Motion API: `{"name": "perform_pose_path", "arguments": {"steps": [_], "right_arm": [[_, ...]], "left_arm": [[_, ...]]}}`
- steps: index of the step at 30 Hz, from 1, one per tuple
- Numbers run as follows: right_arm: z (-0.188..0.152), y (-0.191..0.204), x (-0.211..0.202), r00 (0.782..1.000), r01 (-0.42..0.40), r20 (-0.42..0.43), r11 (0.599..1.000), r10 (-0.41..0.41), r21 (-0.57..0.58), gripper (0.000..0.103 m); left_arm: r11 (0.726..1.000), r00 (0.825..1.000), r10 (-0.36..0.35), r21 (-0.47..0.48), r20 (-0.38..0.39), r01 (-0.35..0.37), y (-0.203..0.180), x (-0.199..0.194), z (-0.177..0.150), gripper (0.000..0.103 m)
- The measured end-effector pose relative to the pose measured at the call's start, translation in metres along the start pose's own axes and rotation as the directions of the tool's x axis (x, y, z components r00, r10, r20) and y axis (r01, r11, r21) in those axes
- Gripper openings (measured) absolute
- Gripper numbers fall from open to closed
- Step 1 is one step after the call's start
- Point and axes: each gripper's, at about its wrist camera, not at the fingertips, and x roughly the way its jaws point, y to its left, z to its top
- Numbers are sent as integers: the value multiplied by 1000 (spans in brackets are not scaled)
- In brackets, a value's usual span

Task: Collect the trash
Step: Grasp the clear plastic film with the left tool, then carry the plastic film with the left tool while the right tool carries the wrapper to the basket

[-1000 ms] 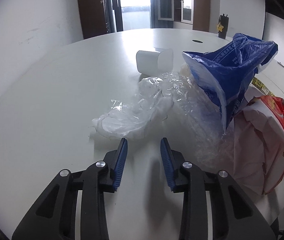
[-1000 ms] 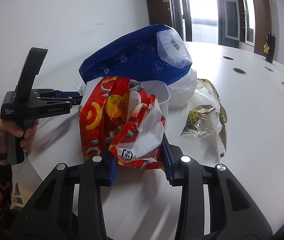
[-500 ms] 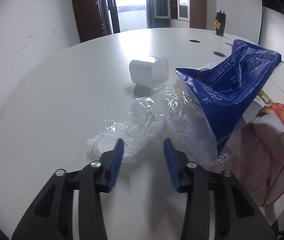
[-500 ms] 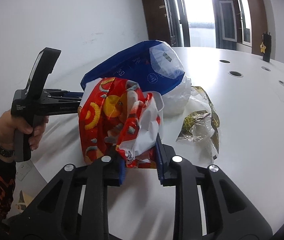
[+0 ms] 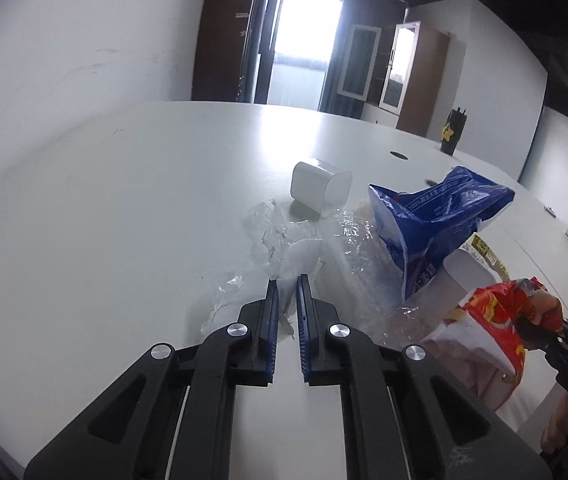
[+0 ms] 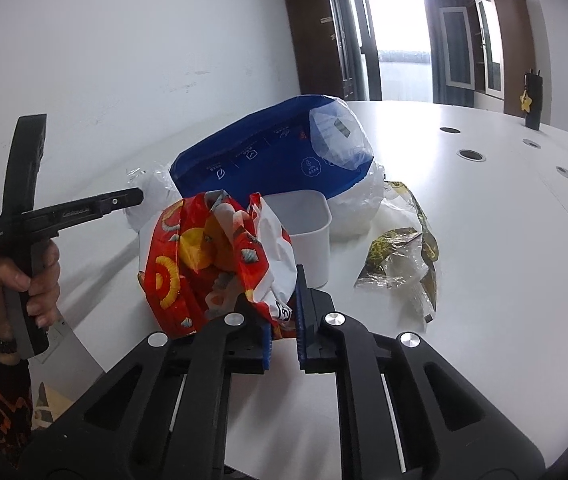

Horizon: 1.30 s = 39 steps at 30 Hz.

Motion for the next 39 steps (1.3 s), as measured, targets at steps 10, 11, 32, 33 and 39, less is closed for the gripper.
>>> {"name": "perform_pose_path", "arguments": {"steps": [10,11,32,33,39], "right_arm": [[-2,4,-19,1000,12,28,1000,-12,11,8],[-3,4,-22,999,17,34,1000,-18,12,8],[-40,20,-66,998,38,52,999,-39,21,7],[-41,20,-67,998,31,49,999,-32,27,7],[-53,27,-90,998,31,49,999,-32,30,7]], "left_arm": [[1000,999,-12,22,45,11,-22,-17,1,7],[999,999,-18,28,47,17,-26,-16,1,7],[994,993,-98,60,68,94,-56,-80,-46,7],[993,991,-107,63,75,103,-57,-86,-49,7],[988,989,-129,89,66,123,-60,-110,-80,7]]}}
